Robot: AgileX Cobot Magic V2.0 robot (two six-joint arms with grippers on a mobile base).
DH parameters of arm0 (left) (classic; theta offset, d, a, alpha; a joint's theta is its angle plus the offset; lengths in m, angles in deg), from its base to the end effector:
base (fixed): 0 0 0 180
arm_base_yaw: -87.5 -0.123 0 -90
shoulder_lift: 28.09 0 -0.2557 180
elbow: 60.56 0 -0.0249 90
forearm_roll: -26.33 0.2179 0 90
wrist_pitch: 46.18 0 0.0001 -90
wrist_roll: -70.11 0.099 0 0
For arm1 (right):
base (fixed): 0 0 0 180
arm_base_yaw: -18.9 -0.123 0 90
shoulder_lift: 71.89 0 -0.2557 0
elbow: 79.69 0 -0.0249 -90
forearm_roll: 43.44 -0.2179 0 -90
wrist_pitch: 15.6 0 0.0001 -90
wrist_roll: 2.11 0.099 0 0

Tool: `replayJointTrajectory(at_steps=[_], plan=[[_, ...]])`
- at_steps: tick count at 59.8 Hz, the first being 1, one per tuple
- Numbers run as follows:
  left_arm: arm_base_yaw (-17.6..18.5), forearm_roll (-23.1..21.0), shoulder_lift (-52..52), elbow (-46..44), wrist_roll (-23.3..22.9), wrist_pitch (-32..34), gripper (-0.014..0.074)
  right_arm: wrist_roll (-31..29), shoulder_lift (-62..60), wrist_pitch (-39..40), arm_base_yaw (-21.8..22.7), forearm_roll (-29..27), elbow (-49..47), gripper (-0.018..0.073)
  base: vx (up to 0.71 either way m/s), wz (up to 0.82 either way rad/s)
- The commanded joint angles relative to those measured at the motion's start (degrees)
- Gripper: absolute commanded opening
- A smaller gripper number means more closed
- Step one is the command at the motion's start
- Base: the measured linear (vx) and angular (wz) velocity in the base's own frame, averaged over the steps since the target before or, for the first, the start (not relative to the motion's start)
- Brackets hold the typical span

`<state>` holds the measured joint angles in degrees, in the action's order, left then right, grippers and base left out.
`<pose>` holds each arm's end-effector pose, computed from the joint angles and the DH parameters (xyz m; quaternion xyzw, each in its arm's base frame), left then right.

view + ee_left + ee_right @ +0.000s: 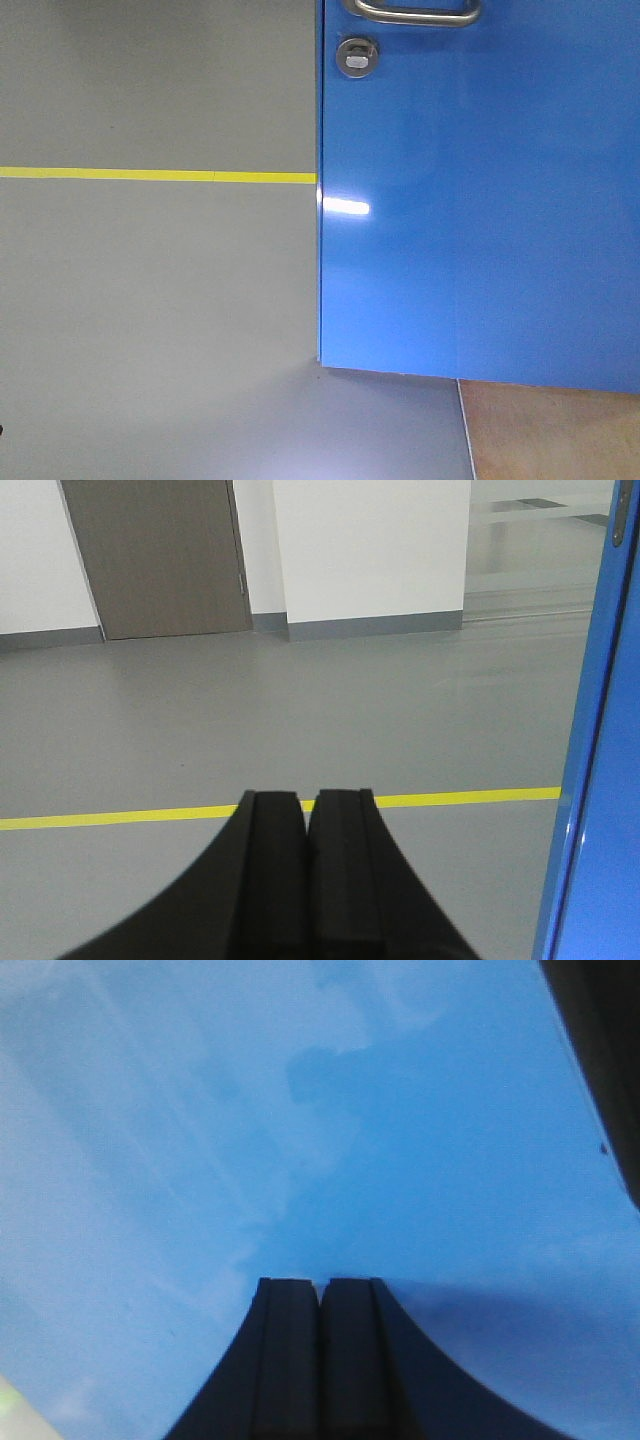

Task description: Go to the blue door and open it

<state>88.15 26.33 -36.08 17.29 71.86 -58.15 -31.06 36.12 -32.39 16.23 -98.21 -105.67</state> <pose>0.0604 -0.0007 0.1856 0.0158 0.7535 0.0063 0.6573 0.3860 0.0415 0.4178 0.0549 0.7163 0.2459 0.6507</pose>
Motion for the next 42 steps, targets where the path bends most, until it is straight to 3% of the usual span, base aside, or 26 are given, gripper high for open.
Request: replayJointTrajectory(at_steps=[1, 8, 12, 25, 34, 42], plan=[[0.44, 0.0, 0.81, 0.34, -0.18, 4.81, 0.007, -0.48, -3.58, 1.47, -0.08, 12.29, -1.64, -0.0008, 0.0, 0.0], [0.44, 0.0, 0.81, 0.34, -0.18, 4.81, 0.007, -0.48, -5.75, -0.91, -0.08, 28.2, -1.64, -0.0008, 0.0, 0.0], [0.44, 0.0, 0.81, 0.34, -0.18, 4.81, 0.007, -0.48, -7.58, -1.98, -0.08, 32.95, -1.64, -0.0008, 0.0, 0.0], [0.44, 0.0, 0.81, 0.34, -0.18, 4.81, 0.007, -0.69, -16.99, -5.05, -0.08, 41.01, -1.48, -0.0008, 0.0, 0.0], [0.44, 0.0, 0.81, 0.34, -0.18, 4.81, 0.007, -0.18, -25.0, -9.45, -0.08, 42.34, -0.98, -0.0008, 0.0, 0.0], [0.44, 0.0, 0.81, 0.34, -0.18, 4.81, 0.007, -0.08, -34.36, -6.86, -0.08, 43.77, 9.86, -0.0008, 0.0, 0.0]])
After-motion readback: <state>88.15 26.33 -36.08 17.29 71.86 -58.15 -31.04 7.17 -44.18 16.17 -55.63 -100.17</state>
